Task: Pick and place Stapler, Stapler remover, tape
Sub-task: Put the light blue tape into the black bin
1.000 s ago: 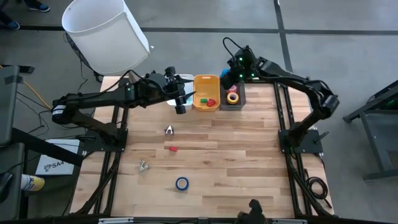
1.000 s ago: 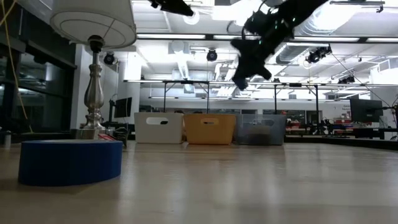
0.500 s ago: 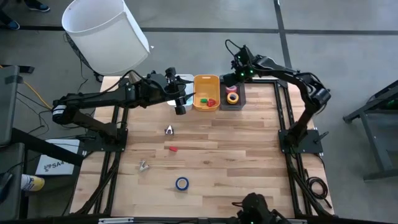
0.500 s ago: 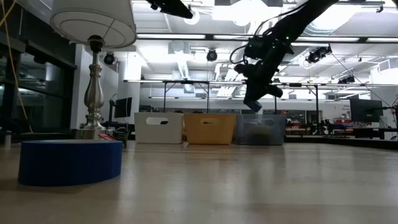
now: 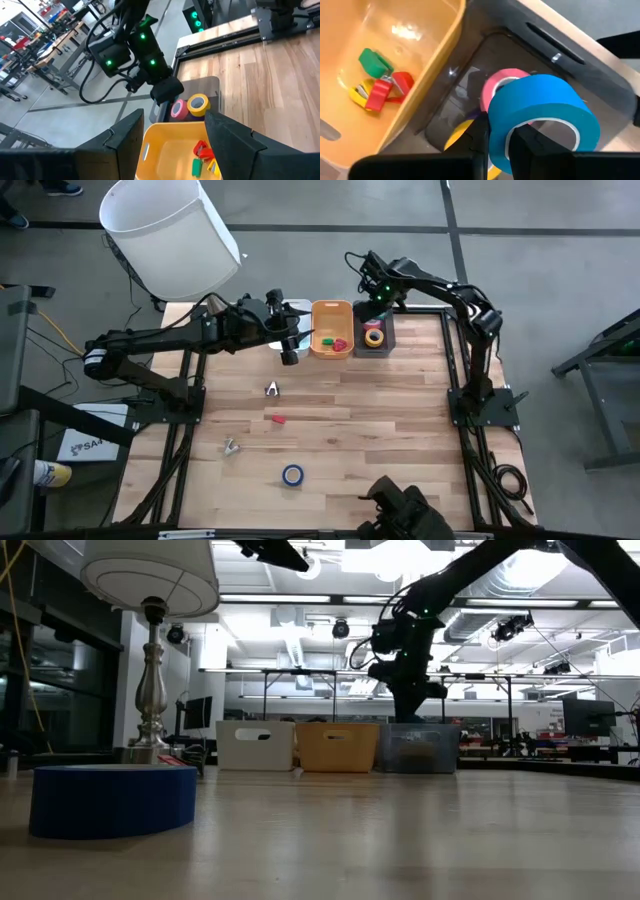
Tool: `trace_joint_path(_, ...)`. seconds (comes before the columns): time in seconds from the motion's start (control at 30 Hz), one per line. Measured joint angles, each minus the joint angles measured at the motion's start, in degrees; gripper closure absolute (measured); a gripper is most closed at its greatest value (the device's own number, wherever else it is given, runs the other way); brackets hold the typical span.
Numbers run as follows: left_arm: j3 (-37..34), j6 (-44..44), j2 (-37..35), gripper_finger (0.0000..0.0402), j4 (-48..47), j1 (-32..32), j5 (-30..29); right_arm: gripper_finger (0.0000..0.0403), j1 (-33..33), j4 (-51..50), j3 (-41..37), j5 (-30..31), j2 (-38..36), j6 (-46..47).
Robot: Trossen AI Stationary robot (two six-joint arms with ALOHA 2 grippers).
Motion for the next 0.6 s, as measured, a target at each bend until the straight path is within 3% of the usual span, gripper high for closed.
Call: trace_joint_path(0.6,-0.02,-0.27,0.00,0.0195,-1.62,0.00,-0.04,0.0370,0.55,0.66,0.00,-2.33,2.98,1.63)
